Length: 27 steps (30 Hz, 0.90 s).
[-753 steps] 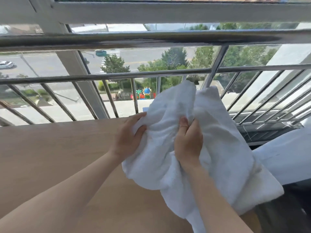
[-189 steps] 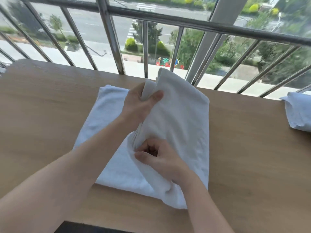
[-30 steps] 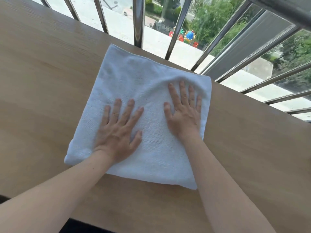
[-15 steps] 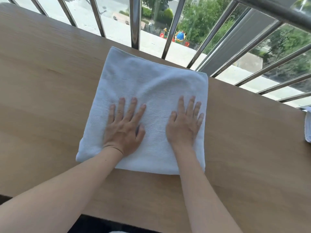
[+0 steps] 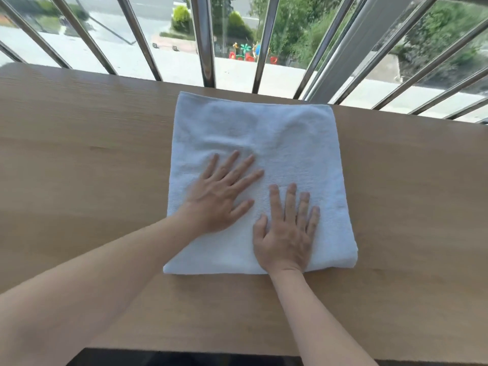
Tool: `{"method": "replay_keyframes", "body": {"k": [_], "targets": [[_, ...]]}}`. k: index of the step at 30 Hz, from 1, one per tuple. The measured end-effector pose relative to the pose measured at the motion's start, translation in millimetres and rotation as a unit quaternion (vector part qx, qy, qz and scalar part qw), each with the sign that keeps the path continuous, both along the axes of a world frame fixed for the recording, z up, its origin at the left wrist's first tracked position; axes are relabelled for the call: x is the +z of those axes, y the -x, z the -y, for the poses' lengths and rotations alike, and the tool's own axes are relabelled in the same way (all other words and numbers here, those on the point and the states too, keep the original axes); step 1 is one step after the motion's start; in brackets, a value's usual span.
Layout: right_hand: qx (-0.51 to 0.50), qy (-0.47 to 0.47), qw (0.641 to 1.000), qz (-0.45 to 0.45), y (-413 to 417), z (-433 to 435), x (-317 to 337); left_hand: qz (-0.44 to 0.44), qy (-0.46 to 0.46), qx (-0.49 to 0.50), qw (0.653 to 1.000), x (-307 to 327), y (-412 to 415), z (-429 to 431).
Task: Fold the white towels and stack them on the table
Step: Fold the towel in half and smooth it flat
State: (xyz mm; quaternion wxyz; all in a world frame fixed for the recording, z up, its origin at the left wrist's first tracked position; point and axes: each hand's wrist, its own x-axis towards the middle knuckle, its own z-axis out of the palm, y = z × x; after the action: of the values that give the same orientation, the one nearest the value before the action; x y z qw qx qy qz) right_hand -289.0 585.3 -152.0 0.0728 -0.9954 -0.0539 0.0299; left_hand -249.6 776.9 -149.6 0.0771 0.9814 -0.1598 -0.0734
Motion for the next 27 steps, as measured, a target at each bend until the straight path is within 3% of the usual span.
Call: {"method": "replay_keyframes", "body": {"k": [15,20,27], "targets": [[-0.004,-0.02,0.996,0.088,-3,-1,-8,-0.013,-0.002,0.12,0.993,2,-138,-10],[0.002,-0.023,0.995,0.096,-2,-1,-7,0.02,0.024,-0.113,0.993,-4,-112,17],[0.005,-0.027,0.994,0.105,-2,-1,-11,0.003,0.026,-0.008,1.0,-3,-161,17]]}}
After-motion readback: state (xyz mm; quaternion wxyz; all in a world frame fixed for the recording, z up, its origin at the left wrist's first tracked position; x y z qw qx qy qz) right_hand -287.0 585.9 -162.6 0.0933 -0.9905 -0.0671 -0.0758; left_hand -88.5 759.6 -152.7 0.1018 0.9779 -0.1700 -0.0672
